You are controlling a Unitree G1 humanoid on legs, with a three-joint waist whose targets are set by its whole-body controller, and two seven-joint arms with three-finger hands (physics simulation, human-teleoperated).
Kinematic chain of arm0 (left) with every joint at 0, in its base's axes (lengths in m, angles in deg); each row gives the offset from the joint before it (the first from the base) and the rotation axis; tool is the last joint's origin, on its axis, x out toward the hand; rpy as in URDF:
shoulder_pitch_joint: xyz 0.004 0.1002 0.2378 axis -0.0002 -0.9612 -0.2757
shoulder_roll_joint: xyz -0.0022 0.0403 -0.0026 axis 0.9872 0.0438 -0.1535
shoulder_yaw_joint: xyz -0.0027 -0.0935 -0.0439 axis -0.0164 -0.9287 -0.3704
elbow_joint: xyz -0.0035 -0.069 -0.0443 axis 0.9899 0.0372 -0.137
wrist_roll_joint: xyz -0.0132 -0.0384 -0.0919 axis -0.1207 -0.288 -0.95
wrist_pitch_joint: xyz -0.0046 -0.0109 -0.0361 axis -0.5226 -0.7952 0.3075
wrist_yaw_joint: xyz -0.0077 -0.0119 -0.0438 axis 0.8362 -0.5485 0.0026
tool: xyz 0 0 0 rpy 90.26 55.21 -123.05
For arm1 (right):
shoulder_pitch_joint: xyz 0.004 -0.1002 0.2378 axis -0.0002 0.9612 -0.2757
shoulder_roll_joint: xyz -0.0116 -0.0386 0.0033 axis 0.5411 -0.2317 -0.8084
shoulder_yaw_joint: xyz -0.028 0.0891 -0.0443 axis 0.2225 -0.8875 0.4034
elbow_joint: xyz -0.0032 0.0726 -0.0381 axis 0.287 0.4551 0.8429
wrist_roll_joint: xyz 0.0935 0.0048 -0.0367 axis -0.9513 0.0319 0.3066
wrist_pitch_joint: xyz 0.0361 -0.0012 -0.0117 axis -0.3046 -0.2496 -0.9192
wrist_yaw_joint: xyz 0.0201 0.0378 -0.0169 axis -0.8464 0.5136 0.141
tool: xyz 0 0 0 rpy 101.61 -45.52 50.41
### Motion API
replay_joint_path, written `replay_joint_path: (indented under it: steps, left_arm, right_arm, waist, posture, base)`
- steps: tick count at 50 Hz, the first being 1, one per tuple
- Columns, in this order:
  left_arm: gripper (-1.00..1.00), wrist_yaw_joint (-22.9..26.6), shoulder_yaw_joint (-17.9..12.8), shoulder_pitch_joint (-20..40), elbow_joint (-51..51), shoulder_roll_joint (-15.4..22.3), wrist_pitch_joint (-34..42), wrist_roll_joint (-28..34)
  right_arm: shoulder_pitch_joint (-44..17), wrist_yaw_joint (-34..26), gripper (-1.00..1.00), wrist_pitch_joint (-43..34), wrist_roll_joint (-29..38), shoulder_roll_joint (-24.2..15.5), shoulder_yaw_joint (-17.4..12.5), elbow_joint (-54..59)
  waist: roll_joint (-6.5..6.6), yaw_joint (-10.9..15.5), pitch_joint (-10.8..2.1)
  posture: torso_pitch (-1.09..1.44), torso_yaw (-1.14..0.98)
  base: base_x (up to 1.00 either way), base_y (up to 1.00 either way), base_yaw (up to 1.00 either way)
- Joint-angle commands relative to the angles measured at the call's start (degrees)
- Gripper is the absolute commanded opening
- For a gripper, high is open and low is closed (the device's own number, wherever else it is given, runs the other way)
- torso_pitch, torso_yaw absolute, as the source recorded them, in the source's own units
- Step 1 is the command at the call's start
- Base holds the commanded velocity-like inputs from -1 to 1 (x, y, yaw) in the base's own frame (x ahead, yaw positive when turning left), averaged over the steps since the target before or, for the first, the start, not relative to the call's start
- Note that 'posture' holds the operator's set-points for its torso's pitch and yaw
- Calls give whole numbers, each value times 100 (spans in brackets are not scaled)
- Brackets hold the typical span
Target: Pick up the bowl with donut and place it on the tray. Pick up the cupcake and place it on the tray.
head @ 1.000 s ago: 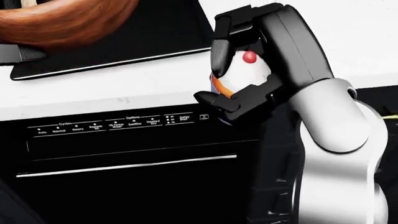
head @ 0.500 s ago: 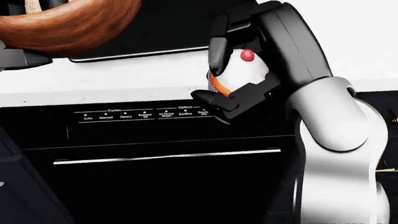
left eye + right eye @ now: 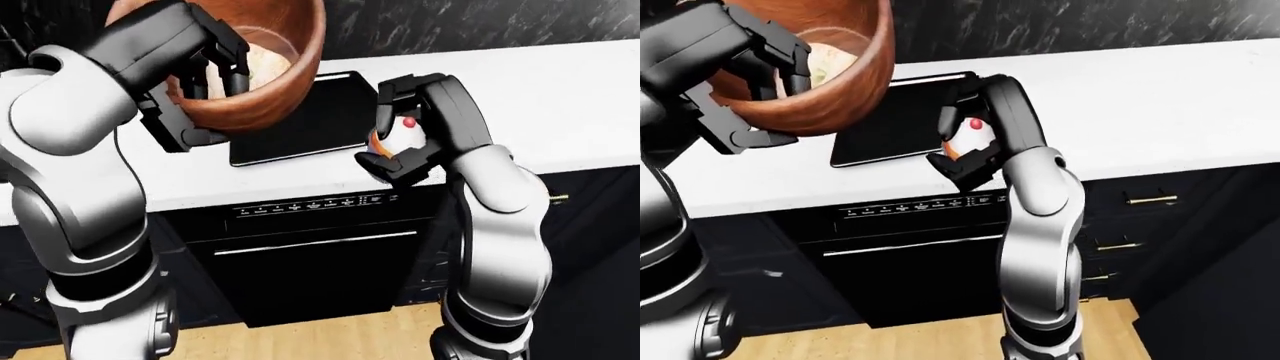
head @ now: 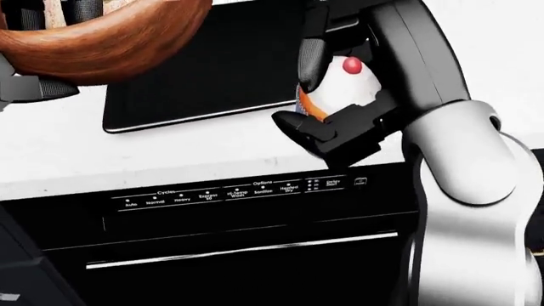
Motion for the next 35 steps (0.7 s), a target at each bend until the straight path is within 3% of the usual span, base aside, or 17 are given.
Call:
replay_joint_path:
  steps: [1,3,4,6,7,8,11,13,14,15,17,19,25,26,28,31,35]
  left_arm:
    - [-100,-162,-155,192,95,106,13,78]
    - [-100,-141,-158,213,108,127,35,77]
    - [-100,-145,-162,202,111,134,27,69]
    - [-100,-121,-160,247,109,156,44,69]
    - [-100,-109,-156,258,116,160,54,71]
    - [-100,-112,-154,259,116,160,51,71]
    - [-100,-95,-151,250,142,156,68,77]
    - [-100,-98,-150,253,142,153,71,80]
    - [-100,-103,-149,240,146,147,67,80]
    - [-100,-103,-148,236,149,145,66,81]
    - [-100,-92,-142,246,149,142,75,90]
    - [-100,-78,-135,259,154,136,90,102]
    - [-100,-128,-132,186,142,101,49,98]
    - [-100,-120,-124,190,149,94,57,106]
    - [-100,-106,-113,190,156,84,64,123]
    - [-100,-104,-114,167,165,69,48,128]
    - [-100,-110,-129,156,156,69,36,125]
  right_arm:
    - [-173,14,-100,131,-13,1,11,-94]
    - [-203,6,-100,104,-13,-5,-2,-115]
    - [-225,5,-100,81,-4,-9,1,-129]
    - [-225,-22,-100,71,7,-31,24,-149]
    - [-246,-34,-100,59,18,-41,18,-159]
    - [-268,-53,-100,26,36,-53,22,-178]
    - [-275,-66,-100,-6,71,-55,23,-200]
    - [-294,-78,-100,-35,91,-60,16,-204]
    - [-313,-63,-100,-27,65,-39,-32,-203]
    - [-341,-62,-100,-64,70,-46,-36,-213]
    - [-319,-8,-100,-7,-11,-22,-86,-188]
    - [-316,23,-100,8,-59,-24,-101,-189]
    - [-271,69,-100,-43,-129,-94,-78,-237]
    - [-268,66,-100,-64,-126,-105,-68,-250]
    - [-229,89,-100,1,-171,-102,-94,-229]
    - [-221,101,-100,-10,-191,-115,-86,-243]
    - [-243,98,-100,-57,-190,-133,-63,-262]
  waist:
    - [21,-1,-19]
    - [148,-83,-266]
    - [2,-60,-133]
    - [-22,-41,-168]
    - [45,-33,-273]
    - [-103,111,-250]
    - [95,105,-212]
    - [110,49,-233]
    - [-183,151,-137]
    - [-158,174,-58]
    - [-421,203,-48]
    - [-277,205,-85]
    - [-179,105,-177]
    - [-136,98,-300]
    - [-100,61,-175]
    - [-105,48,-172]
    - [-235,59,-94]
  posture:
    - [0,0]
    - [0,0]
    - [0,0]
    - [0,0]
    - [0,0]
    - [0,0]
    - [0,0]
    - [0,0]
    - [0,0]
    - [0,0]
    - [0,0]
    - [0,0]
    - [0,0]
    - [0,0]
    - [0,0]
    - [0,0]
    - [0,0]
  base:
    - [0,0,0]
    - [0,0,0]
    - [0,0,0]
    - [0,1,0]
    - [0,28,0]
    - [0,0,45]
    - [0,0,45]
    - [0,23,23]
    - [0,0,0]
    - [0,0,0]
    - [0,0,0]
    - [0,0,0]
    - [1,0,0]
    - [12,0,0]
    - [13,0,0]
    - [16,0,0]
    - [34,0,0]
